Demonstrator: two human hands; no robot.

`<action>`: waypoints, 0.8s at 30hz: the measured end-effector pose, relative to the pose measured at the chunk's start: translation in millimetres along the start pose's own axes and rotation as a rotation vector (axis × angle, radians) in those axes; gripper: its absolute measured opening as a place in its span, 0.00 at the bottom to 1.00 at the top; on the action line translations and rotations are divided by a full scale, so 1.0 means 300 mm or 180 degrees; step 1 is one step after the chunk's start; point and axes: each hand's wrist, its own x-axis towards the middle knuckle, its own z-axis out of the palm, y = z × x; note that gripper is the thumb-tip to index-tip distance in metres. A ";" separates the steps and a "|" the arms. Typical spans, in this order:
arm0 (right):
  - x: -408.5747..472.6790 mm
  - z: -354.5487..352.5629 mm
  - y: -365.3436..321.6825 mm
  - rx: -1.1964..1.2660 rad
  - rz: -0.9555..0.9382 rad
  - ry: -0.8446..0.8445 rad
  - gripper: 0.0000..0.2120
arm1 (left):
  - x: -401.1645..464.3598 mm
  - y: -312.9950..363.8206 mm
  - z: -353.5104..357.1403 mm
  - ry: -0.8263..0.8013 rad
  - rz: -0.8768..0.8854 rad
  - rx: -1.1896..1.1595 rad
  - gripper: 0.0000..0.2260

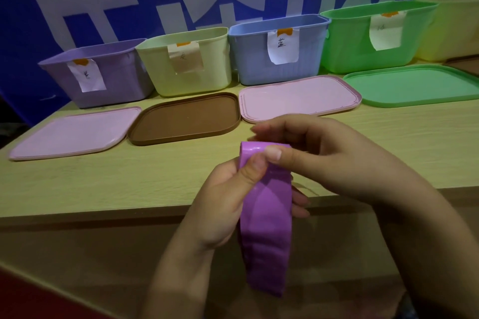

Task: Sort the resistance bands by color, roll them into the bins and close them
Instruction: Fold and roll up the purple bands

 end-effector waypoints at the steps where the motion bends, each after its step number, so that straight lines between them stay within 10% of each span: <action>1: -0.001 -0.003 -0.008 -0.0125 -0.0023 -0.0115 0.19 | 0.001 0.000 -0.003 -0.0037 -0.0030 -0.0090 0.15; 24: 0.019 0.086 0.026 -0.1504 -0.1572 0.1433 0.11 | 0.038 -0.044 0.018 -0.0580 -0.0131 -0.0779 0.22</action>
